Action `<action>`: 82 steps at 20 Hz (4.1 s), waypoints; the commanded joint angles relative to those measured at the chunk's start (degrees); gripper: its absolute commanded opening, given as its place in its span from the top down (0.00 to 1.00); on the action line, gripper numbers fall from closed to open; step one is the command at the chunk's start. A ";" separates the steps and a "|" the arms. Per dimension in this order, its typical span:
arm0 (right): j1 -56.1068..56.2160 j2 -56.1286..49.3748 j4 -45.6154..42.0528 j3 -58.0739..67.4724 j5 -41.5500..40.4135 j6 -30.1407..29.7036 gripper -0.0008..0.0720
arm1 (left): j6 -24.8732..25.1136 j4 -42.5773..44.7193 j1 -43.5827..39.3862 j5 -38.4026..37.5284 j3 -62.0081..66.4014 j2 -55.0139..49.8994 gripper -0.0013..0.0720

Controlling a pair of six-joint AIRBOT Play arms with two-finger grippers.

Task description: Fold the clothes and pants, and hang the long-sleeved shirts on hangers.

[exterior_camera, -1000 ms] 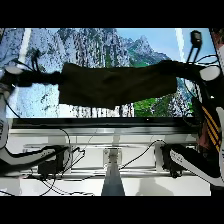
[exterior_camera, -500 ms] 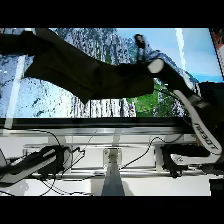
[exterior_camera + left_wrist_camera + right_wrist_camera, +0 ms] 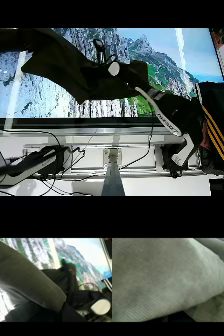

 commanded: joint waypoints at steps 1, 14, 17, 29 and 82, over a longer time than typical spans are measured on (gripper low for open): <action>-0.90 -2.32 -6.01 3.45 3.58 2.84 0.91 | -0.02 -0.07 -4.79 1.57 -0.24 -3.23 0.96; -46.95 16.15 -29.20 4.09 34.64 0.61 0.94 | 0.46 -8.98 -48.59 44.41 -0.35 -28.52 0.02; -53.92 16.52 -29.00 3.39 40.06 -7.02 0.94 | 13.81 -8.98 -49.20 44.96 -0.26 -27.89 0.03; -48.48 14.82 1.38 -25.81 30.53 -24.33 0.00 | 17.97 0.81 -29.59 26.51 -0.28 -26.14 0.34; -75.08 56.08 -27.17 -5.55 59.34 5.11 0.94 | 18.03 19.12 5.79 17.70 -0.31 -5.18 0.96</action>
